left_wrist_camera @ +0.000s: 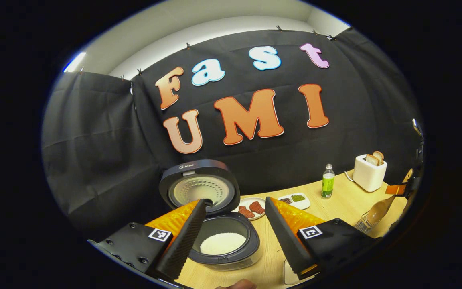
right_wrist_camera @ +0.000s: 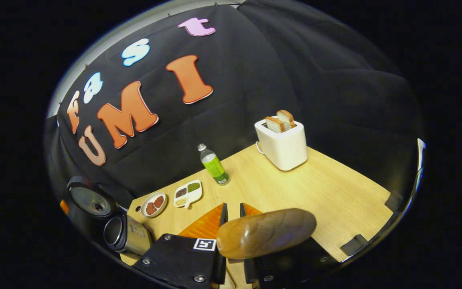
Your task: Close the left gripper, press the button to open the rice cooker; take a wooden spoon from the chopstick holder with the right hand, scoop a spoonful of rice and pour it into the rice cooker, then put the wooden spoon back into the chopstick holder.
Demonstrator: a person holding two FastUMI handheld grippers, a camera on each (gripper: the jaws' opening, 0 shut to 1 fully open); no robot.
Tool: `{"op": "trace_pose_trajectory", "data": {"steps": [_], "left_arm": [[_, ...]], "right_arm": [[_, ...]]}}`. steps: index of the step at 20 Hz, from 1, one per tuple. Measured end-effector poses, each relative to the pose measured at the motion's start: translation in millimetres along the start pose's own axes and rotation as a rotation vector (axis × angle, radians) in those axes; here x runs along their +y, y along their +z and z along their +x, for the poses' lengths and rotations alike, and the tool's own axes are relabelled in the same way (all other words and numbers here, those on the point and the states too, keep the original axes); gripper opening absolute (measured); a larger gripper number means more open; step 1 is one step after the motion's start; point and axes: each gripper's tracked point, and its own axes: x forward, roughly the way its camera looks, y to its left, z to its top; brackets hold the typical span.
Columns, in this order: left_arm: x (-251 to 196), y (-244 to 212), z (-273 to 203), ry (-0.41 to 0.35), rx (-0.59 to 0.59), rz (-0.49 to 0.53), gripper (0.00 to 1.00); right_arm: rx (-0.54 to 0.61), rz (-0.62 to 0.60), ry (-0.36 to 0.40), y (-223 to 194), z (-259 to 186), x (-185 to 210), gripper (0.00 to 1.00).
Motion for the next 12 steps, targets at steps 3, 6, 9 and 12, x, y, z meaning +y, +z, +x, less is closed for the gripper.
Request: {"op": "trace_pose_trajectory", "data": {"steps": [3, 6, 9, 12], "left_arm": [[8, -11, 2, -0.012, 0.014, -0.023, 1.00], [13, -23, 2, -0.033, 0.030, -0.037, 0.93], [24, -34, 5, -0.044, 0.050, -0.056, 0.93], [38, -44, 9, -0.047, 0.069, -0.071, 1.00]], "right_arm": [[0.028, -0.023, 0.074, -11, -15, 42, 0.13], [0.064, -0.063, 0.148, -30, -33, 82, 0.13], [0.102, -0.156, 0.179, -63, -41, 108, 0.13], [0.140, -0.289, 0.147, -102, -35, 114, 0.12]]}}
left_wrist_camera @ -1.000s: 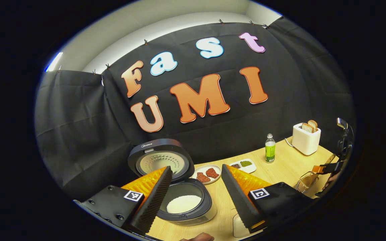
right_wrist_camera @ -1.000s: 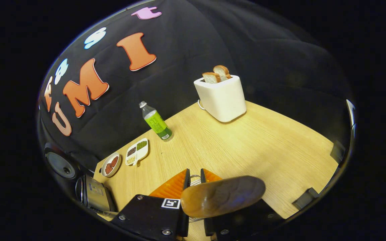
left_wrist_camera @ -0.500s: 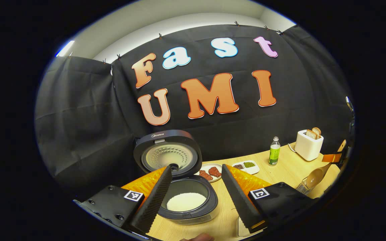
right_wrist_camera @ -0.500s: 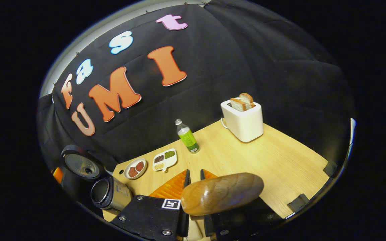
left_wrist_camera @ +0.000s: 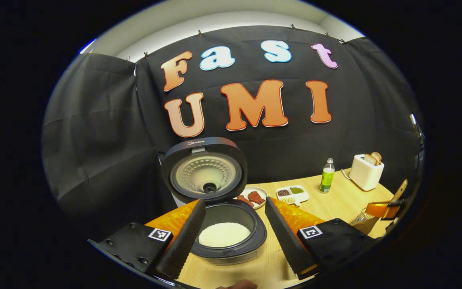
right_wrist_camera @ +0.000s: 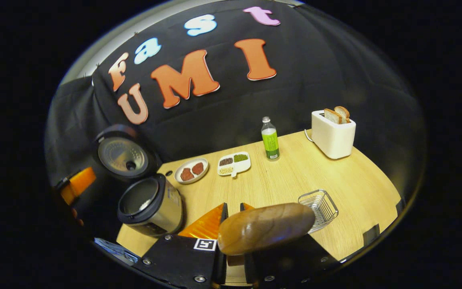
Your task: Close the left gripper, press the button to open the rice cooker; take a wooden spoon from the chopstick holder with the right hand, scoop a spoonful of rice and pour it into the rice cooker, then put the wooden spoon back into the chopstick holder.
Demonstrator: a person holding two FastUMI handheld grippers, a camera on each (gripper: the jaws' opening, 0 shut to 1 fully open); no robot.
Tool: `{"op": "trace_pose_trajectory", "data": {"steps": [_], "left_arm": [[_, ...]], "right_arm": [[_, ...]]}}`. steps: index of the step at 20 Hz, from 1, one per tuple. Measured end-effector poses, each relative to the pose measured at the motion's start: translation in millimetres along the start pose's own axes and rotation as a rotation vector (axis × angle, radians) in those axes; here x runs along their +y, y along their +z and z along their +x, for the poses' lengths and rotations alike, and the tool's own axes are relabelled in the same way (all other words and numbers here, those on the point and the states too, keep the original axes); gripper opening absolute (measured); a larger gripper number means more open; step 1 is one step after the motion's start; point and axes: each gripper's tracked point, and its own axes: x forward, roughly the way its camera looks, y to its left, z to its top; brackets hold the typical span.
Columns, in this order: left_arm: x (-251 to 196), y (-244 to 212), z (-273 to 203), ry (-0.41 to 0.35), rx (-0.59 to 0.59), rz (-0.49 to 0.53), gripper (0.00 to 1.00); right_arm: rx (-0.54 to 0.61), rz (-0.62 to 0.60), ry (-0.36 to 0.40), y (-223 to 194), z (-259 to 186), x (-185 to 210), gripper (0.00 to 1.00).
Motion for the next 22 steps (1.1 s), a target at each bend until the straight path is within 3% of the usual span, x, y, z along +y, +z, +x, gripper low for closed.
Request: {"op": "trace_pose_trajectory", "data": {"steps": [6, 12, 19, 22], "left_arm": [[18, -26, 2, -0.011, 0.045, -0.017, 1.00], [27, -27, 11, -0.041, 0.037, 0.004, 1.00], [35, -12, 22, -0.030, -0.025, 0.018, 1.00], [34, -16, 25, -0.043, -0.015, 0.027, 1.00]], "right_arm": [[0.094, -0.192, -0.093, -48, 23, 5, 0.12], [0.049, -0.364, -0.216, -54, 27, -5, 0.12], [0.066, -0.513, -0.246, -94, 35, -1, 0.13], [0.049, -0.496, -0.253, -104, 33, 6, 0.14]]}}
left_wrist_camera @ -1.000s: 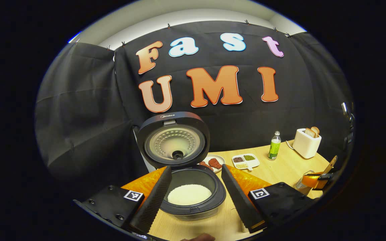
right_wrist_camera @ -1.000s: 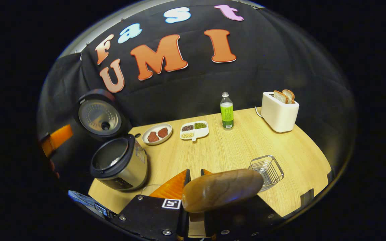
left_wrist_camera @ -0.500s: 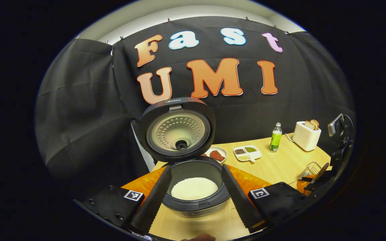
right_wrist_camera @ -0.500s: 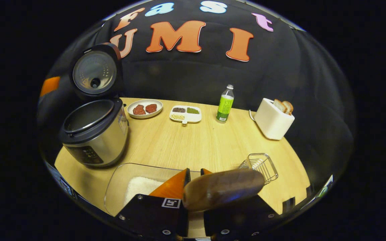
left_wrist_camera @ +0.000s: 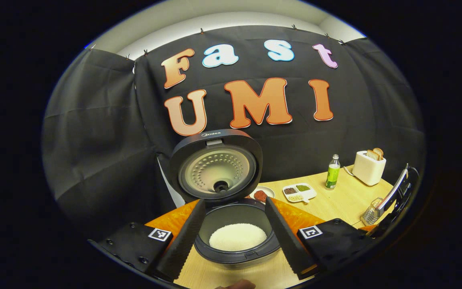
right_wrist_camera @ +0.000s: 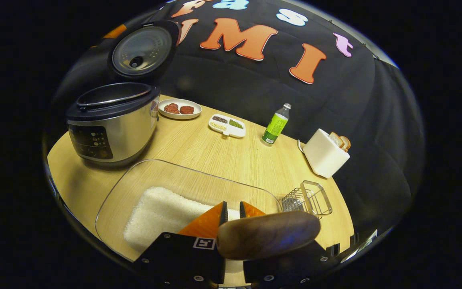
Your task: Close the left gripper, press the button to open the rice cooker; take a wooden spoon from the chopstick holder with the right hand, scoop a spoonful of rice and pour it into the rice cooker, then put the wooden spoon back into the chopstick holder.
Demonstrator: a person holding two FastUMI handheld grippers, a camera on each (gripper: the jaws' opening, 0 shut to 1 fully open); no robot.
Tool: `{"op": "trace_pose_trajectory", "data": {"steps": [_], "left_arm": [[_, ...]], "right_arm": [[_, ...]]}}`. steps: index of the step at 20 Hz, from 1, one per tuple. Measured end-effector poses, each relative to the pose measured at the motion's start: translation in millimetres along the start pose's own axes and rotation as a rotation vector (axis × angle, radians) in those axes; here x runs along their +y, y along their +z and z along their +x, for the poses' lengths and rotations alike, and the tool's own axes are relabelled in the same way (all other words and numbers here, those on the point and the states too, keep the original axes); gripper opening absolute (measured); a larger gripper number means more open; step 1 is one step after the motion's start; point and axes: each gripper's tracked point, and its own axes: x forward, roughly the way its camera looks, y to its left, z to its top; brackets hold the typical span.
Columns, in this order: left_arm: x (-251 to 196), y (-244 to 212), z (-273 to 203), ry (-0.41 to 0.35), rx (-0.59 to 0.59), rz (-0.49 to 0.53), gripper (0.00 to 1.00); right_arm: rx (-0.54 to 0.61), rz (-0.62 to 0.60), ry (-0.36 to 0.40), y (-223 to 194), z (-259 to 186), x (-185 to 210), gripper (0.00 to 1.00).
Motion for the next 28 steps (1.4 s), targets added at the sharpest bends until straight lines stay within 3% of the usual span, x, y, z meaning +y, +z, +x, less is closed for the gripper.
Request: {"op": "trace_pose_trajectory", "data": {"steps": [10, 15, 19, 27, 28], "left_arm": [[9, 0, 4, -0.001, 0.008, 0.035, 1.00], [19, -7, 4, 0.007, 0.026, 0.059, 1.00], [17, -9, 7, -0.001, 0.042, 0.064, 1.00], [15, -7, 10, -0.003, 0.062, 0.032, 1.00], [14, -6, 11, -0.003, 0.061, 0.034, 0.93]], "right_arm": [[-0.024, 0.322, 0.141, 21, -2, 52, 0.12], [0.010, 0.456, 0.164, 25, 5, 54, 0.13], [0.061, 0.615, 0.225, 26, 16, 51, 0.13], [0.092, 0.740, 0.316, 32, 21, 61, 0.12], [0.106, 0.762, 0.337, 32, 20, 64, 0.13]]}}
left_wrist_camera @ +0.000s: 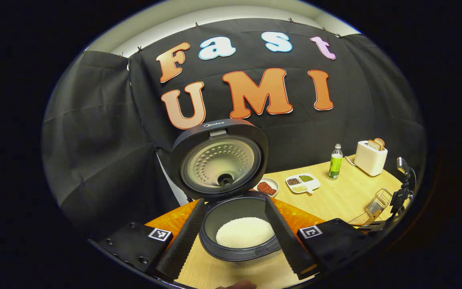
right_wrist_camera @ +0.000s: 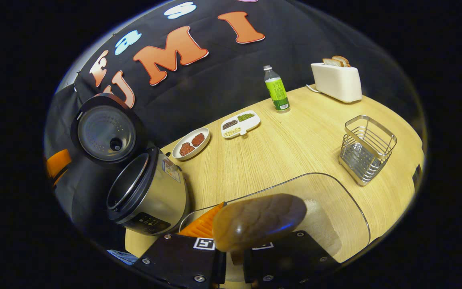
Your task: Close the left gripper, press the button to open the rice cooker; take a wooden spoon from the chopstick holder with the right hand, scoop a spoonful of rice and pour it into the rice cooker, then put the wooden spoon back into the chopstick holder.
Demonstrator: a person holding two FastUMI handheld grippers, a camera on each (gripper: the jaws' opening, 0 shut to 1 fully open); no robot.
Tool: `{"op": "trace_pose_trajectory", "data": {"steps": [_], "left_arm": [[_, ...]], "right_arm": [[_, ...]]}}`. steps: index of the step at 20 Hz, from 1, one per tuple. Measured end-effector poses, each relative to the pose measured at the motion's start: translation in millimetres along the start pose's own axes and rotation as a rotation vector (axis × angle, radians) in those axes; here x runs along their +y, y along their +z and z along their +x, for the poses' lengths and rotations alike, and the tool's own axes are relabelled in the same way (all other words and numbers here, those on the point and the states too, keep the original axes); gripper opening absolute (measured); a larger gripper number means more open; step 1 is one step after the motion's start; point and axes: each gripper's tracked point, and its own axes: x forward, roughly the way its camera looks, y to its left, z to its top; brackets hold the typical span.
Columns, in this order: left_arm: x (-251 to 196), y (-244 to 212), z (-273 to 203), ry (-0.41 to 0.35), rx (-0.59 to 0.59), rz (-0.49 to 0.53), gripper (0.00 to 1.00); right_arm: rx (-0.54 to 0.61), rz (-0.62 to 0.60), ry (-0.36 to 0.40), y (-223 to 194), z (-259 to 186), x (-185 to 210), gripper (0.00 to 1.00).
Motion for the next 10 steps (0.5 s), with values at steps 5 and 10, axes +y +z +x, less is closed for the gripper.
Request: {"op": "trace_pose_trajectory", "data": {"steps": [5, 10], "left_arm": [[-13, 7, -2, -0.021, -0.021, 0.011, 0.92], [-19, 7, -4, -0.030, -0.019, -0.018, 1.00]], "right_arm": [[0.051, 0.105, 0.064, -4, 3, 8, 0.12], [0.092, 0.287, 0.145, 3, -2, -4, 0.12]]}}
